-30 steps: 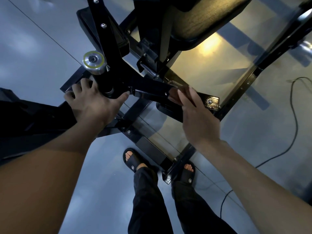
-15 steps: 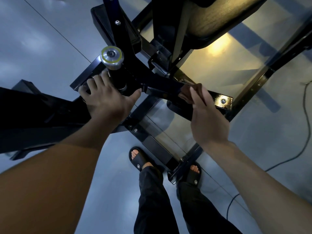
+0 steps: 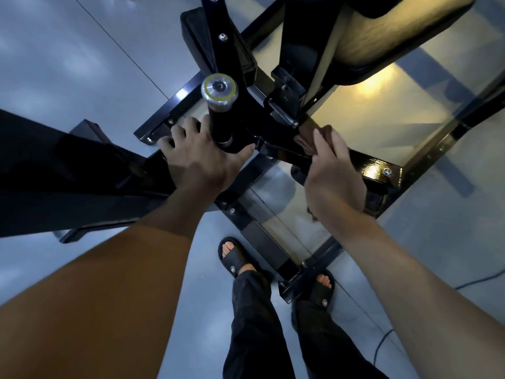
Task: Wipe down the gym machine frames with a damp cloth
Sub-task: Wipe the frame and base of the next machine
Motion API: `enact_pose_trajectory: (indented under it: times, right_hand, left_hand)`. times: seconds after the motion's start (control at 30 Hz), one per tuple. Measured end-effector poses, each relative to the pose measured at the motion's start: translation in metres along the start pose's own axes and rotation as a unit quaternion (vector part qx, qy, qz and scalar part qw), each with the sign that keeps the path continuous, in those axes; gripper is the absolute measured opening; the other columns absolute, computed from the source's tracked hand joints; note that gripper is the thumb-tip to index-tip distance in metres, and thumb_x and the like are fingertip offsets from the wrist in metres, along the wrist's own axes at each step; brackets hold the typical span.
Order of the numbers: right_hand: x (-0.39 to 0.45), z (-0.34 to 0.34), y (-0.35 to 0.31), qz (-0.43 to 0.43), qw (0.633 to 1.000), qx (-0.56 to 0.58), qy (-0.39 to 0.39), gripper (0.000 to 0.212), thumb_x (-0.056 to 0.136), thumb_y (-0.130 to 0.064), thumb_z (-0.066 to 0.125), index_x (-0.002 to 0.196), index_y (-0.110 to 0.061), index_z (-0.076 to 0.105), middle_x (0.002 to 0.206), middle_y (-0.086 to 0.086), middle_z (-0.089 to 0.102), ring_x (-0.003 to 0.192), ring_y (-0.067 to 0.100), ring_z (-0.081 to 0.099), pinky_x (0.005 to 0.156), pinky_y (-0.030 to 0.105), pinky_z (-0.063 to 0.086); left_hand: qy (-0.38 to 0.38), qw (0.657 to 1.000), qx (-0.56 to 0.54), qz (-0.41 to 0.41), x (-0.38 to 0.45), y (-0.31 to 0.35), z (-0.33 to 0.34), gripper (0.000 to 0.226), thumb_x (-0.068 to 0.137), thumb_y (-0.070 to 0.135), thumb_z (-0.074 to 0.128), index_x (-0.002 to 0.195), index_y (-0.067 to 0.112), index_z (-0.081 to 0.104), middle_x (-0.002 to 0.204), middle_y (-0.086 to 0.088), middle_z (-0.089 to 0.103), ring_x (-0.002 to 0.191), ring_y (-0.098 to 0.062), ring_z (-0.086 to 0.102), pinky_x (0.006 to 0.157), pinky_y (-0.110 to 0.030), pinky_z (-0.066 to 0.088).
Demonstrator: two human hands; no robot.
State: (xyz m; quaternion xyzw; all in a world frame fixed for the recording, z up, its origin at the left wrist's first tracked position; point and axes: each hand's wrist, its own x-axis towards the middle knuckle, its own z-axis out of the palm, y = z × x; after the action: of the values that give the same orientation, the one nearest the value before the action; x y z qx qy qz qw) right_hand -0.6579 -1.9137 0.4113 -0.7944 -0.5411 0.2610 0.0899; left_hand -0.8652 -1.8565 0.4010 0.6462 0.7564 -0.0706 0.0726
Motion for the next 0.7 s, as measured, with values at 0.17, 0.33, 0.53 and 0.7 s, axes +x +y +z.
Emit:
enact_pose_trajectory:
  times: [0.17,0.33,0.53,0.7]
  right_hand:
    - [0.0,0.006,-0.033,-0.141,0.989,-0.001,-0.042,0.048,0.114,-0.037,0.03,0.161,-0.04,0.029,0.172,-0.016,0.013,0.132,0.016,0.055,0.099,0.034,0.051]
    - [0.001,-0.005,0.007,-0.096,0.995,-0.013,0.022,0.046,0.114,-0.029,0.029,0.158,-0.029,0.041,0.168,-0.002,0.032,0.13,0.024,0.059,0.096,0.038,0.053]
    - [0.003,0.018,-0.041,-0.105,0.994,0.001,-0.007,0.054,0.111,-0.022,0.044,0.161,-0.038,0.031,0.172,-0.015,0.015,0.125,0.023,0.063,0.096,0.038,0.058]
    - [-0.005,0.002,0.005,-0.077,0.997,-0.014,0.022,0.047,0.114,-0.027,0.03,0.159,-0.037,0.036,0.17,-0.012,0.024,0.126,0.019,0.059,0.086,0.032,0.046]
  left_hand:
    - [0.006,1.0,-0.02,-0.005,0.003,-0.002,0.0,0.096,0.067,0.1,0.035,0.14,0.038,0.048,0.137,0.0,0.051,0.131,-0.03,0.04,0.107,-0.048,0.028]
    - [0.007,0.999,-0.032,-0.007,0.002,-0.003,0.001,0.095,0.066,0.1,0.035,0.139,0.04,0.049,0.133,0.002,0.052,0.129,-0.03,0.041,0.108,-0.049,0.03]
    - [0.01,1.0,-0.028,-0.009,0.002,-0.002,0.002,0.095,0.067,0.098,0.035,0.139,0.038,0.049,0.134,0.001,0.052,0.129,-0.03,0.041,0.107,-0.049,0.03]
    - [0.013,0.999,-0.031,-0.004,0.001,-0.002,0.003,0.096,0.067,0.099,0.033,0.14,0.038,0.049,0.135,0.0,0.052,0.13,-0.031,0.041,0.107,-0.05,0.03]
